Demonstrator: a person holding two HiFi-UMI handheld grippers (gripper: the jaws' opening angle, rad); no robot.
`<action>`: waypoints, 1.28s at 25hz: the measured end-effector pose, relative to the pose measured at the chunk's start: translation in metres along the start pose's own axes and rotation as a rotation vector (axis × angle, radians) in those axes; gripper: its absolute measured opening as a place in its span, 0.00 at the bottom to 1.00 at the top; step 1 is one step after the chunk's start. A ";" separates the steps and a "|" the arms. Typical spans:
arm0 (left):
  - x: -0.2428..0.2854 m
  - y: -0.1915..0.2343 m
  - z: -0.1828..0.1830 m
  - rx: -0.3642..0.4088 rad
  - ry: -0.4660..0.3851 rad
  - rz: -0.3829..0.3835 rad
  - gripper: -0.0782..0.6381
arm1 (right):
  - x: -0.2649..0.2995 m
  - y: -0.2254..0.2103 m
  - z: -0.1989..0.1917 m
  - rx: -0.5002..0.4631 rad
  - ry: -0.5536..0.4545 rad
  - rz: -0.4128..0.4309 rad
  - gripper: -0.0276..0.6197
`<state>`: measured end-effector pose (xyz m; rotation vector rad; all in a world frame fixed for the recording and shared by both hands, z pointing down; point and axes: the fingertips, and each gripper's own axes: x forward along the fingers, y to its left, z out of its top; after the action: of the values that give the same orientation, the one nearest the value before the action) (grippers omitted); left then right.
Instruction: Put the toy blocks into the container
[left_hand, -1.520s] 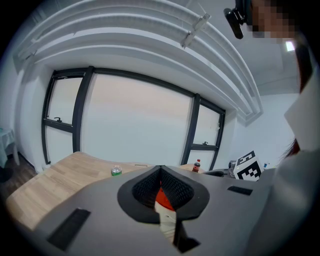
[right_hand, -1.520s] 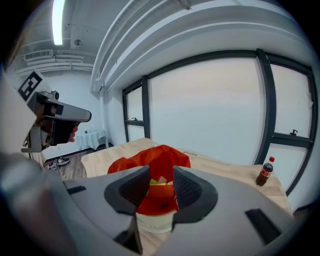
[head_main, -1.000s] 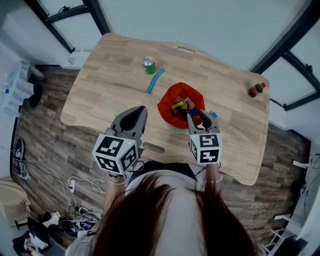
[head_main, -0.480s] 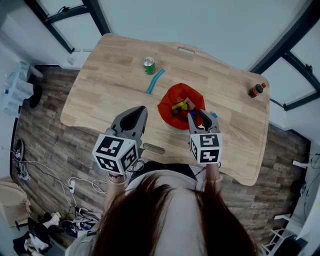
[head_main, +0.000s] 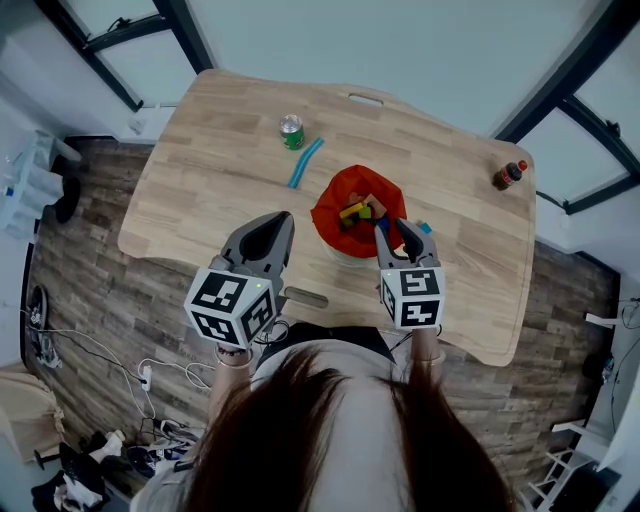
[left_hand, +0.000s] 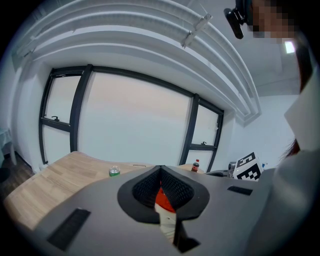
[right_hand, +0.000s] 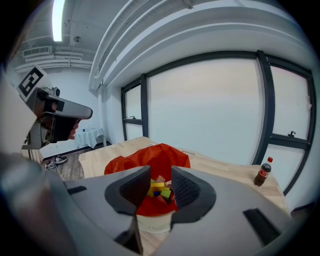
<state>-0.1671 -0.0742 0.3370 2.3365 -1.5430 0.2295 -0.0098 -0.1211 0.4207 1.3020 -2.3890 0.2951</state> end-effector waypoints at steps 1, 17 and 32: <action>0.000 -0.001 0.000 0.001 0.000 -0.004 0.12 | -0.001 -0.001 0.000 0.003 -0.001 -0.003 0.26; 0.011 -0.016 -0.001 0.017 0.011 -0.069 0.12 | -0.023 -0.021 -0.009 0.025 -0.007 -0.096 0.14; 0.022 -0.026 -0.005 0.042 0.024 -0.096 0.12 | -0.040 -0.035 -0.016 0.027 -0.009 -0.148 0.11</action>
<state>-0.1338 -0.0820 0.3437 2.4242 -1.4239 0.2680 0.0427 -0.1040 0.4171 1.4859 -2.2882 0.2799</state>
